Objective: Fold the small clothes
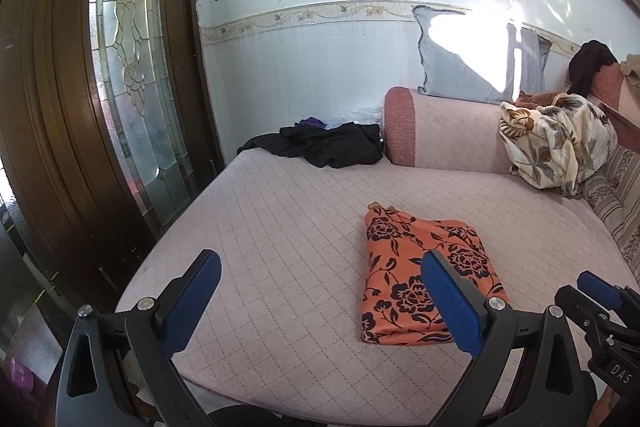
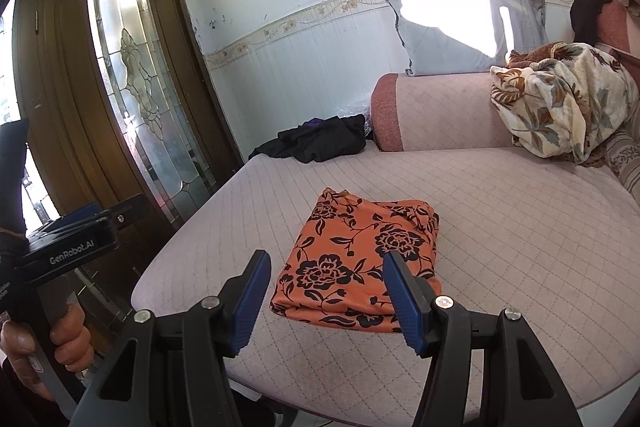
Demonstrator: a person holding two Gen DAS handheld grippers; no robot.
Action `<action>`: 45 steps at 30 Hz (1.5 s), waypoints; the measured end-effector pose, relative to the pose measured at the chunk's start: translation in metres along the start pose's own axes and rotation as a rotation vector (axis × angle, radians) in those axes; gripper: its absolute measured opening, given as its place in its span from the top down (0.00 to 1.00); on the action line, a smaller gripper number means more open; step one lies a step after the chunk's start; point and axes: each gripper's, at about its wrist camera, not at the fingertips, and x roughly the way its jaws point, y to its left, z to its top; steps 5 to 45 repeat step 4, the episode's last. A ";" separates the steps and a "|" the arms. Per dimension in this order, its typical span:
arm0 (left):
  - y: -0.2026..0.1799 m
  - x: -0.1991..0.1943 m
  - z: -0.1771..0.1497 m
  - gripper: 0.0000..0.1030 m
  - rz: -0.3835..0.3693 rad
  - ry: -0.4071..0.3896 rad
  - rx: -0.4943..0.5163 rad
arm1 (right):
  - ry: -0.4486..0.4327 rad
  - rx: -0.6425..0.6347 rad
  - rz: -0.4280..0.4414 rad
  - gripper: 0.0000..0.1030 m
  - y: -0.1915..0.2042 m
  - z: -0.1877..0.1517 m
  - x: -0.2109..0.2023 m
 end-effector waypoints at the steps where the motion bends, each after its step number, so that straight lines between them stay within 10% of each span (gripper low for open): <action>1: 0.002 0.003 0.001 0.03 -0.024 0.004 -0.010 | 0.004 -0.001 -0.004 0.40 0.000 0.000 0.002; 45: 0.007 0.026 0.005 0.03 -0.072 0.031 -0.046 | 0.018 -0.014 -0.015 0.40 -0.004 0.002 0.010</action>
